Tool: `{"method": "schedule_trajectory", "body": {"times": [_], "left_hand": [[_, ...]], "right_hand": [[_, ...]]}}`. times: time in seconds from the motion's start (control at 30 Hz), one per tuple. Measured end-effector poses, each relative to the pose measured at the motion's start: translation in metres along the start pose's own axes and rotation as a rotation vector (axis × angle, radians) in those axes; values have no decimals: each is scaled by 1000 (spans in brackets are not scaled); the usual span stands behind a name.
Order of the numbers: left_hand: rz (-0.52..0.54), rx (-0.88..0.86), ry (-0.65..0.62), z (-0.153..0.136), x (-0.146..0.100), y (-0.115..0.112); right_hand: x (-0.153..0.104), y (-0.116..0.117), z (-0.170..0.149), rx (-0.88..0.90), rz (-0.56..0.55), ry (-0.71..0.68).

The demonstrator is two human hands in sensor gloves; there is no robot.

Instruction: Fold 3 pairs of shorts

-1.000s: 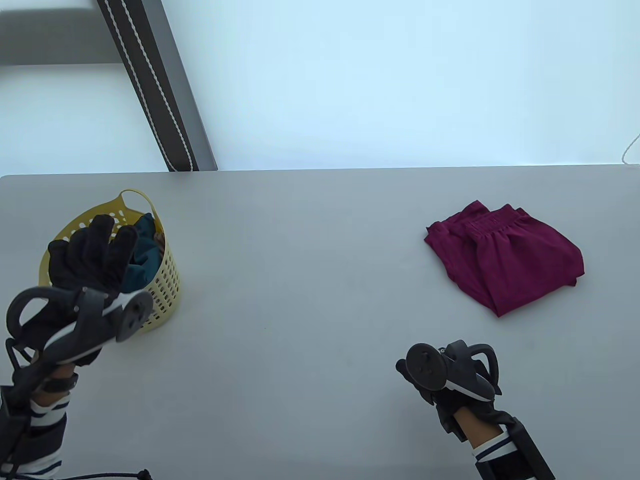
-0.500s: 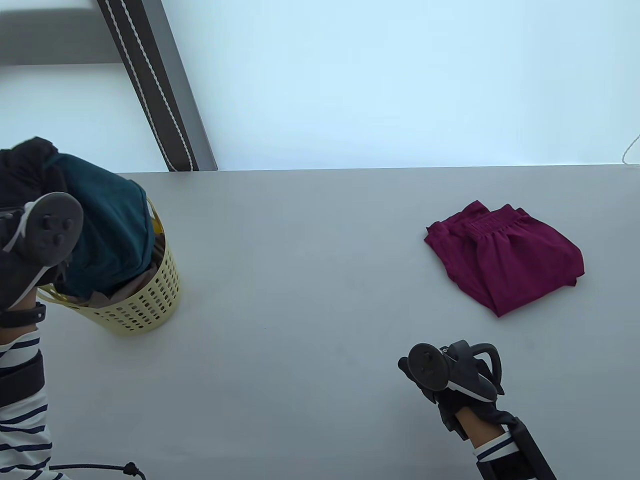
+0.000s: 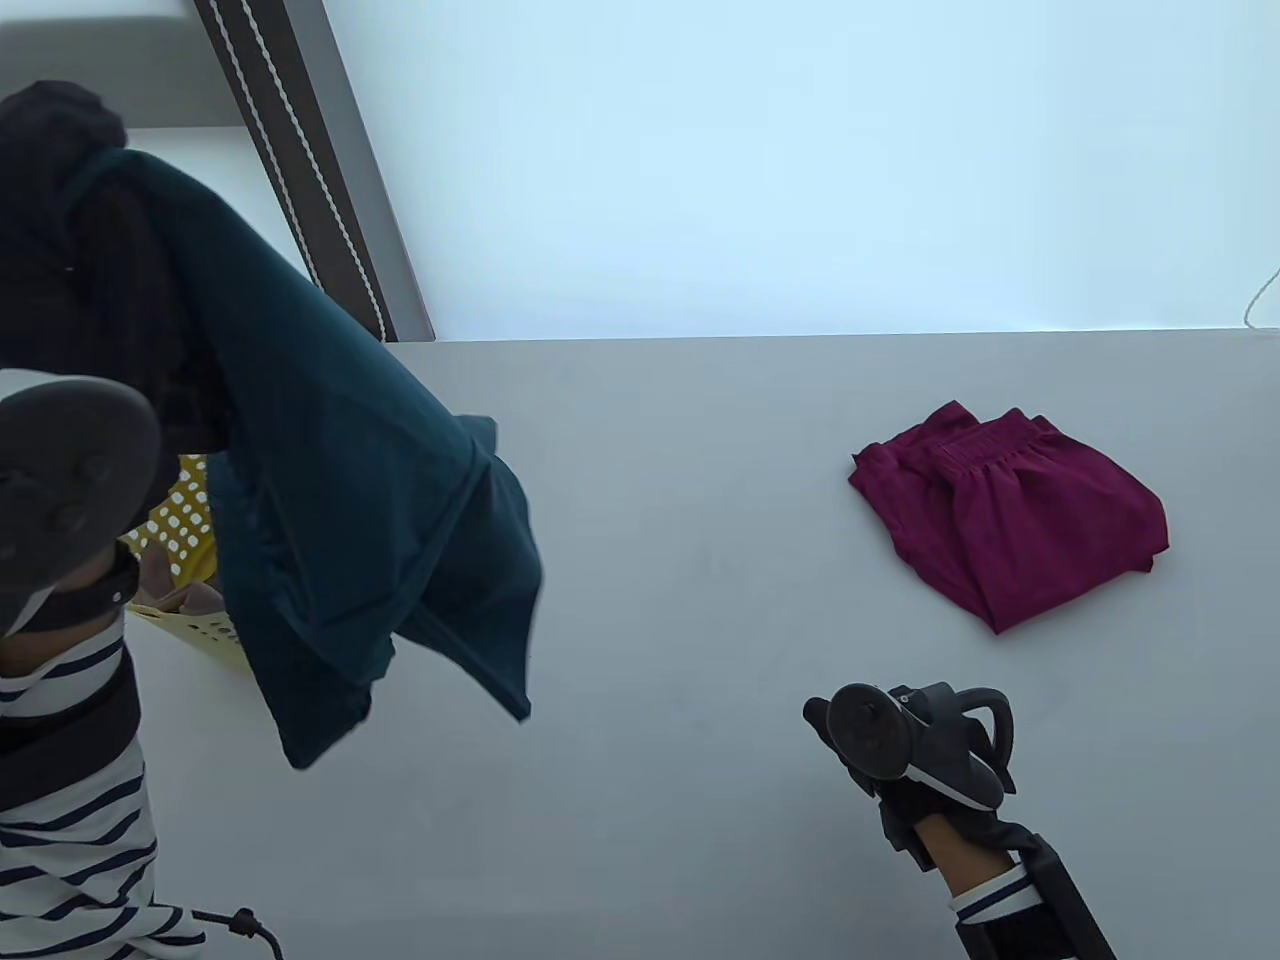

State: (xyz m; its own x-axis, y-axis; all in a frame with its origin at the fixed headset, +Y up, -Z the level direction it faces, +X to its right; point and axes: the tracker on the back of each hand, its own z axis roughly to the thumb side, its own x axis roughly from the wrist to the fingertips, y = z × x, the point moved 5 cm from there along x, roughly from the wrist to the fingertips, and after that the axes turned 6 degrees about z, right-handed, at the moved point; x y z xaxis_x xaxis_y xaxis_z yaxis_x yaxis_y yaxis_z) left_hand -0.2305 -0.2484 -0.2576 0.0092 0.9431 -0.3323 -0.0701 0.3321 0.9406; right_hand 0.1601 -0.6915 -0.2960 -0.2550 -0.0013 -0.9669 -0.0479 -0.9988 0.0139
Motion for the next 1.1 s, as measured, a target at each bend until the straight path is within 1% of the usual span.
{"method": "schedule_trajectory", "body": {"times": [0.07,0.13,0.2,0.3,0.37,0.5,0.57,0.6,0.7,0.73,0.77,0.83,0.87,0.9,0.93,0.97,1.0,1.03,1.07,1.1], "left_hand": [[-85,0,-12,10,-5,-27],[-142,10,-28,20,-11,-50],[-172,55,-52,32,-17,-71],[-194,58,-82,48,-24,-89],[-186,59,-124,62,-31,-94],[-119,116,-303,99,-56,-101],[-134,93,-409,119,-76,-107],[-158,64,-479,130,-90,-111],[-250,8,-791,169,-153,-120],[-301,-9,-927,183,-183,-123],[-335,-16,-997,190,-202,-125],[-503,-42,-1193,204,-254,-133],[-561,-55,-1223,205,-267,-140],[-597,-77,-1204,204,-272,-148],[-650,-106,-1145,199,-274,-164],[-716,-123,-1073,193,-274,-184],[-803,-122,-980,184,-278,-210],[-868,-111,-933,178,-282,-228],[-966,-85,-886,171,-292,-252],[-1081,-45,-855,164,-307,-276]], "right_hand": [[0,-1,-2,4,-10,11],[-1,-3,-3,8,-18,19],[-1,-4,-4,10,-24,24],[-1,-5,-5,10,-31,28],[-1,-6,-6,11,-37,35],[-2,-7,-10,15,-46,49],[-2,-7,-11,17,-49,53],[-2,-7,-11,18,-49,54],[-2,-7,-11,23,-40,56],[-2,-7,-12,25,-39,57],[-2,-7,-12,26,-39,59],[-2,-8,-15,30,-40,68],[-2,-8,-16,31,-43,72],[-2,-8,-17,33,-46,77],[-2,-9,-18,33,-49,80],[-2,-9,-18,33,-51,82],[-2,-9,-18,31,-54,84],[-2,-10,-18,29,-57,85],[-2,-9,-18,27,-58,85],[-2,-10,-18,25,-59,85]]}}
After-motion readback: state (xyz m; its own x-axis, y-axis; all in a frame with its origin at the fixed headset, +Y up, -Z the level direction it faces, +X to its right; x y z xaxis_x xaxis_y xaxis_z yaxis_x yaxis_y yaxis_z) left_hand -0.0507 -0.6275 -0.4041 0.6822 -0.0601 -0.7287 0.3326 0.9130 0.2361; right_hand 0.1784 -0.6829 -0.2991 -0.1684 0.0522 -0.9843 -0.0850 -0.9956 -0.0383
